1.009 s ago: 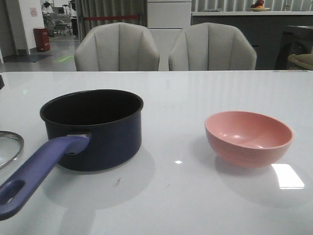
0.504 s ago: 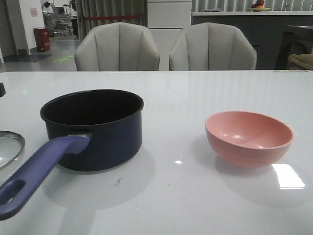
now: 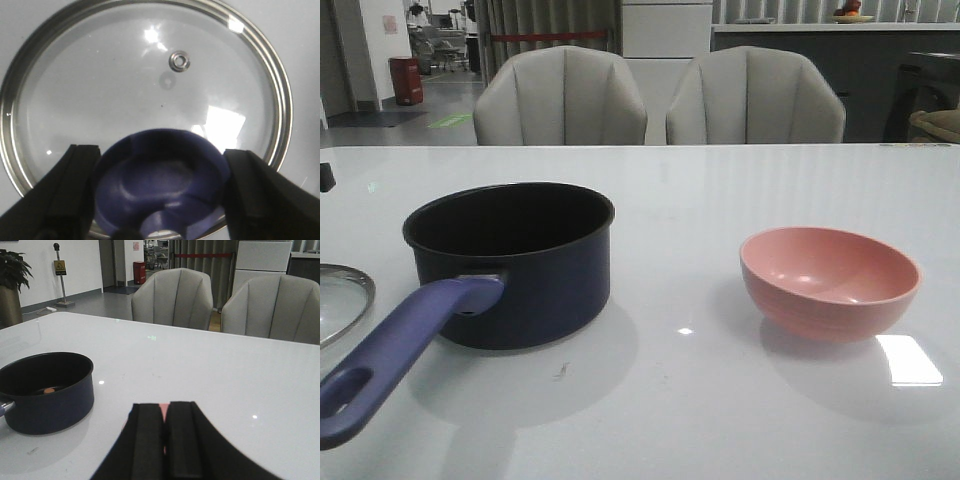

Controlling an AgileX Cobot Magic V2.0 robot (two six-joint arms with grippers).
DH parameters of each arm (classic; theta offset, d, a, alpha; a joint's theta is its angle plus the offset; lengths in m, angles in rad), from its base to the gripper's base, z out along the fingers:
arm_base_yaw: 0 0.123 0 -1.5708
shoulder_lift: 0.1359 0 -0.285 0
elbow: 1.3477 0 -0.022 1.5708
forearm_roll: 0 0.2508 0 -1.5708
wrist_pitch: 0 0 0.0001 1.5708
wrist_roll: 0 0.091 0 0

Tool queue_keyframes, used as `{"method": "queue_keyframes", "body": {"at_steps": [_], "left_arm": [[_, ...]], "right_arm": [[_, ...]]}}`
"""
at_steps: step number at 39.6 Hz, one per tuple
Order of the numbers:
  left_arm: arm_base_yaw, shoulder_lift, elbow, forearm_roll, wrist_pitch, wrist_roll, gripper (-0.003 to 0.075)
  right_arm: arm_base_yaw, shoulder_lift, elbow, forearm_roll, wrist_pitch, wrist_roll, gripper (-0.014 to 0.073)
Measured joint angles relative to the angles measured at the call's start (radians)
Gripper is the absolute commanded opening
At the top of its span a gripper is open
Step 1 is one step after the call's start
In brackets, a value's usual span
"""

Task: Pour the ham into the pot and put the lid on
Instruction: 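Grasp the glass lid knob with the left gripper, then lift the glass lid and carry it over the pot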

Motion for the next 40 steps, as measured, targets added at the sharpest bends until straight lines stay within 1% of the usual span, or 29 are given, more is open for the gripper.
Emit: {"method": "queue_keyframes", "body": {"at_steps": [19,30,35,40], "left_arm": [[0.0,-0.015,-0.105,0.028,0.09,0.002,0.0238],[0.0,-0.1,-0.274,0.03,0.176,0.047,0.0238],[-0.025,-0.124,-0.35,0.034,0.212,0.064,0.0238],[-0.083,-0.142,-0.387,0.024,0.216,0.071,0.0238]], "right_arm": [[0.0,0.0,0.0,0.0,0.0,0.0,0.0139],[0.0,0.0,0.0,0.0,0.0,0.0,0.0139],[0.0,0.0,0.0,0.002,0.0,0.0,0.0139],[0.0,0.0,0.0,0.0,0.0,0.0,0.0139]]}}
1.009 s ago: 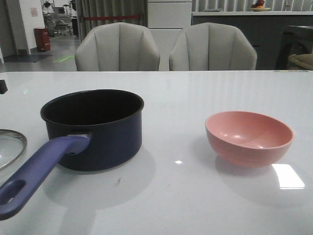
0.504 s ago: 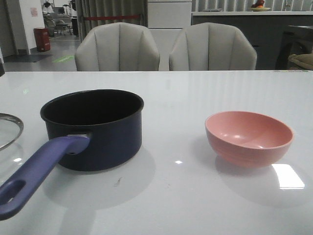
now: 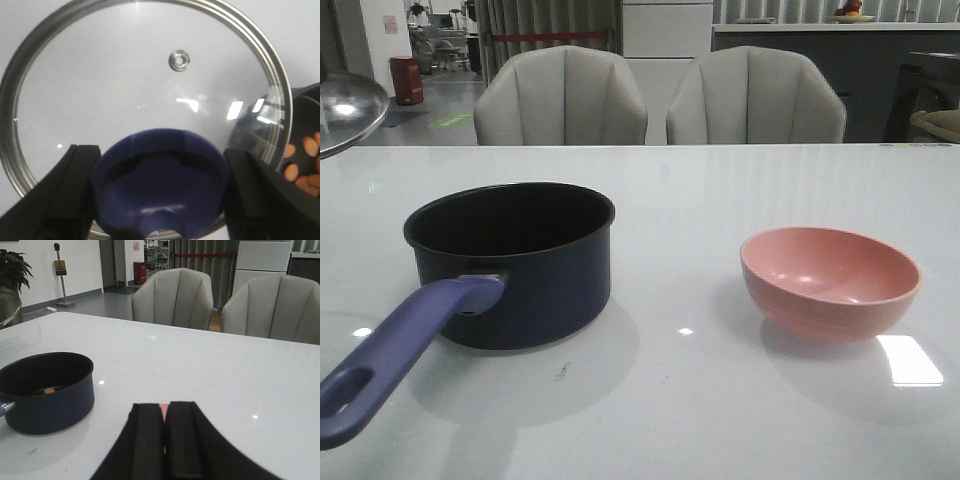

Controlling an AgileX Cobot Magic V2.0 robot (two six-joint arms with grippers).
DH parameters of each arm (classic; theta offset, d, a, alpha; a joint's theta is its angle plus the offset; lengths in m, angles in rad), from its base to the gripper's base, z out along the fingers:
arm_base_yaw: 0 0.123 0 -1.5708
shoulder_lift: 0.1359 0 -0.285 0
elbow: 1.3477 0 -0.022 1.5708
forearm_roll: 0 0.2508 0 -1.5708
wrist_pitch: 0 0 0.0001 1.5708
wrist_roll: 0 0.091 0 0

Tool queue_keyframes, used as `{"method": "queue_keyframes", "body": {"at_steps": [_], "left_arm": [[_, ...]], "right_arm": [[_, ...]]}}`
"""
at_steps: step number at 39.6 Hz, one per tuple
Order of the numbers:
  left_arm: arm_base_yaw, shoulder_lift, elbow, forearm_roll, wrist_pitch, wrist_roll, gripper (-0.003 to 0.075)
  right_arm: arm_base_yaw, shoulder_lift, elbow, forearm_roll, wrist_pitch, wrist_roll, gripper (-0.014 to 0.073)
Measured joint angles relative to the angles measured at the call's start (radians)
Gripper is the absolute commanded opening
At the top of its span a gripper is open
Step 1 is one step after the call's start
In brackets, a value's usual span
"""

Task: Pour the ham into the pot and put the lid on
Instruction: 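Lift the glass lid and carry it over the pot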

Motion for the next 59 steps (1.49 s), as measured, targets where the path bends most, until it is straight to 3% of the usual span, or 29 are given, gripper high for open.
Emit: {"method": "queue_keyframes", "body": {"at_steps": [13,21,59], "left_arm": [[-0.273,0.005,-0.013,-0.03,0.01,0.023,0.0238],[-0.358,0.071,-0.016,-0.032,0.01,0.025,0.0238],[-0.372,0.157,-0.034,-0.032,-0.016,0.025,0.0239]], "right_arm": [[0.0,0.0,0.0,0.0,0.0,0.0,0.0139],[0.0,0.0,0.0,0.0,0.0,0.0,0.0139],[0.0,0.0,0.001,0.0,0.0,0.0,0.0139]]}}
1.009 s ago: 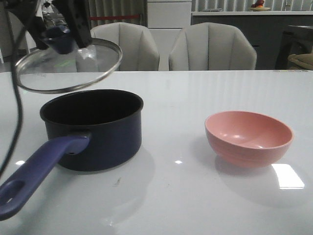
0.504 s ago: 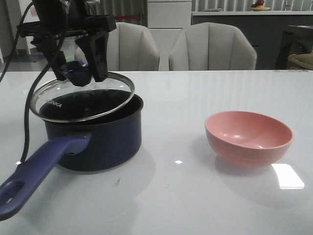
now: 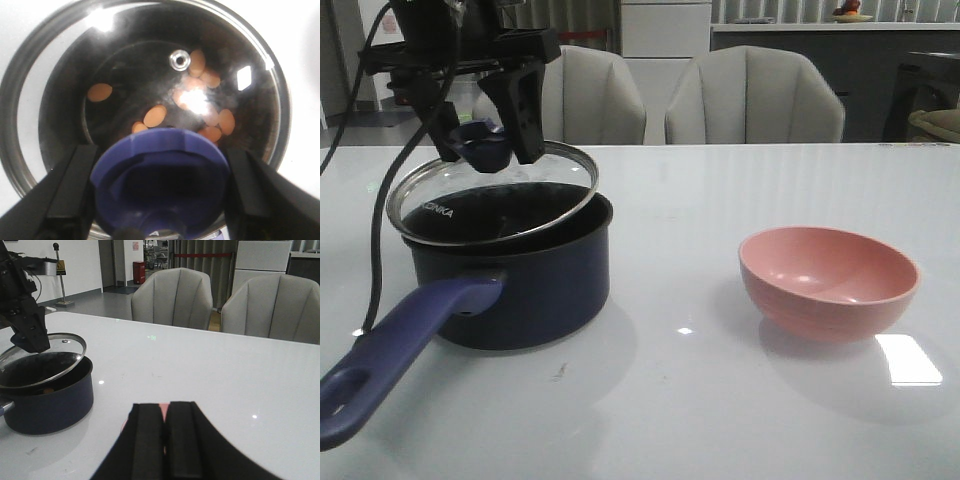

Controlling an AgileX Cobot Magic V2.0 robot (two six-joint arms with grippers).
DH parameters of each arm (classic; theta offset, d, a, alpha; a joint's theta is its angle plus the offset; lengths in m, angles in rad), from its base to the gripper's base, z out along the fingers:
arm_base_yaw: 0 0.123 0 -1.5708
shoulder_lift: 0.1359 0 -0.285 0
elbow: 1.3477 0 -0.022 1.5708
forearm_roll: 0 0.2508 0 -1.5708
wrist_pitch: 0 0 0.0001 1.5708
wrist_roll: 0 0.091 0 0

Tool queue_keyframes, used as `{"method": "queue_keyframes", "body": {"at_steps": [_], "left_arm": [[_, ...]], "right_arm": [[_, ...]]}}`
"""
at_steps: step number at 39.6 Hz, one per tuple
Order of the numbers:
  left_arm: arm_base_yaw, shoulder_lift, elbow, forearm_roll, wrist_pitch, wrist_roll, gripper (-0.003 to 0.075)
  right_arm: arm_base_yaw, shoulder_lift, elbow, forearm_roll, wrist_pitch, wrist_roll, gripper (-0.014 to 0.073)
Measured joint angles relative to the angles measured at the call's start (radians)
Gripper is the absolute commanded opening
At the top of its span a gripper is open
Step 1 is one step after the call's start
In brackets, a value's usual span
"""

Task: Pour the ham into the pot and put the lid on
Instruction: 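Lift the glass lid and carry it over the pot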

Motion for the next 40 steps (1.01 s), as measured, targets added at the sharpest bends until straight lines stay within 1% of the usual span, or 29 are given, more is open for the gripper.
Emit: {"method": "queue_keyframes", "body": {"at_steps": [20,37,40], "left_arm": [[0.0,0.0,0.0,0.0,0.006,0.0,0.0253],[0.0,0.049,-0.008,-0.023,-0.005,0.0,0.0256],[0.0,0.052,-0.008,-0.025,-0.005,0.0,0.0299]], "right_arm": [[0.0,0.0,0.0,0.0,0.0,0.0,0.0139],[0.0,0.0,0.0,0.0,0.0,0.0,0.0139],[0.0,0.0,0.0,0.0,0.0,0.0,0.0139]]}}
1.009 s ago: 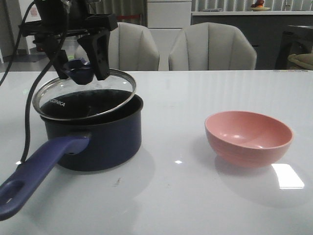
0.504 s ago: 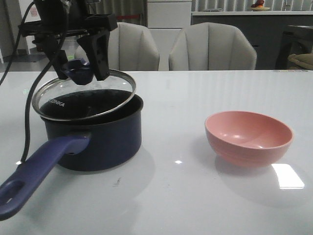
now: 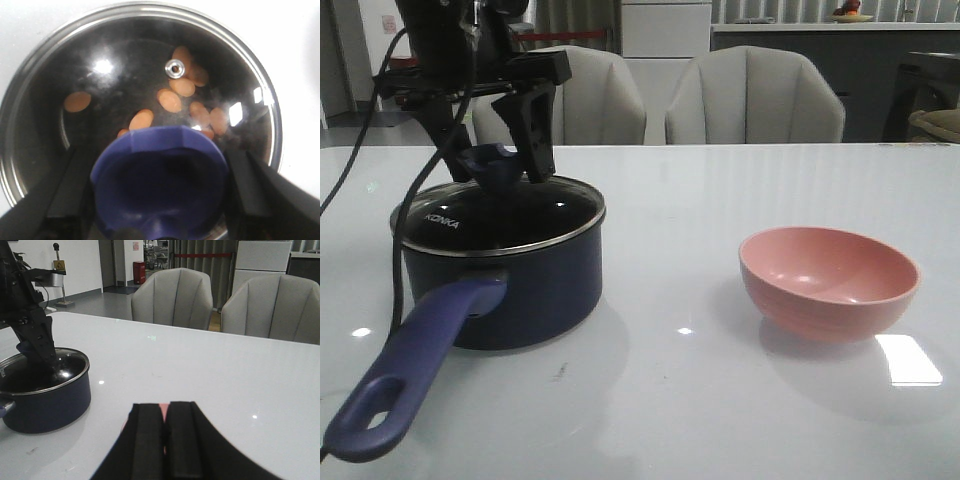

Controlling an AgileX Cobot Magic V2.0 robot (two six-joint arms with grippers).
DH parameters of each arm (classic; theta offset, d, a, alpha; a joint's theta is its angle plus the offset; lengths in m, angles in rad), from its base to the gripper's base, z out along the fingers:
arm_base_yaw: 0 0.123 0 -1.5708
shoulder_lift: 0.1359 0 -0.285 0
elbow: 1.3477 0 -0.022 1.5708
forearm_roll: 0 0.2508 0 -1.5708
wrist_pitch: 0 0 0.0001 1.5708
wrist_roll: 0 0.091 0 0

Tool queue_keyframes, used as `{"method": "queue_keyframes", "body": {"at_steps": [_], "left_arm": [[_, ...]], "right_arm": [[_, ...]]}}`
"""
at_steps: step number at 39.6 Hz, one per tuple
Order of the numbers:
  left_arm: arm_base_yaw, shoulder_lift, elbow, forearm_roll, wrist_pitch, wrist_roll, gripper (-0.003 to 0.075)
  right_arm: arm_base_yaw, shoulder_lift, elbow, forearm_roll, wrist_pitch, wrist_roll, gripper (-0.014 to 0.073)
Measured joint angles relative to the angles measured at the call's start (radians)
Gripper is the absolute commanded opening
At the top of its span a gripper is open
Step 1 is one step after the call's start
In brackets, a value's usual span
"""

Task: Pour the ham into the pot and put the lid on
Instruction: 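Lift the glass lid and carry it over the pot, then lower the lid onto the pot, release, and raise the left gripper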

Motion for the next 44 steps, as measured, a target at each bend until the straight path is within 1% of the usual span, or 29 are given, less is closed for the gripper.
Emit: {"method": "queue_keyframes", "body": {"at_steps": [5,7,10,12,20,29,38,44], "left_arm": [[0.0,0.004,0.0,-0.002,-0.002,0.0,0.0426],[0.0,0.004,0.0,-0.002,-0.002,0.0,0.0489],[0.0,0.006,0.0,0.001,-0.002,0.0,0.0554],[0.0,0.006,0.0,0.001,0.0,0.0,0.0578],[0.0,0.016,-0.012,0.001,0.01,0.0,0.0586],[0.0,0.01,-0.089,0.001,0.014,0.0,0.0586],[0.0,-0.068,-0.102,0.058,0.02,0.0,0.0586],[0.0,-0.153,-0.102,0.099,0.024,0.0,0.0586]], "right_arm": [[0.0,0.0,0.0,0.0,0.0,0.0,0.0139],[0.0,0.0,0.0,0.0,0.0,0.0,0.0139],[0.0,0.0,0.0,0.0,0.0,0.0,0.0139],[0.0,0.0,0.0,0.0,0.0,0.0,0.0139],[0.0,0.0,0.0,0.0,0.0,0.0,0.0139],[0.0,0.0,0.0,0.0,0.0,0.0,0.0139],[0.0,0.0,0.0,0.0,0.0,0.0,0.0139],[0.0,0.0,0.0,0.0,0.0,0.0,0.0139]]}}
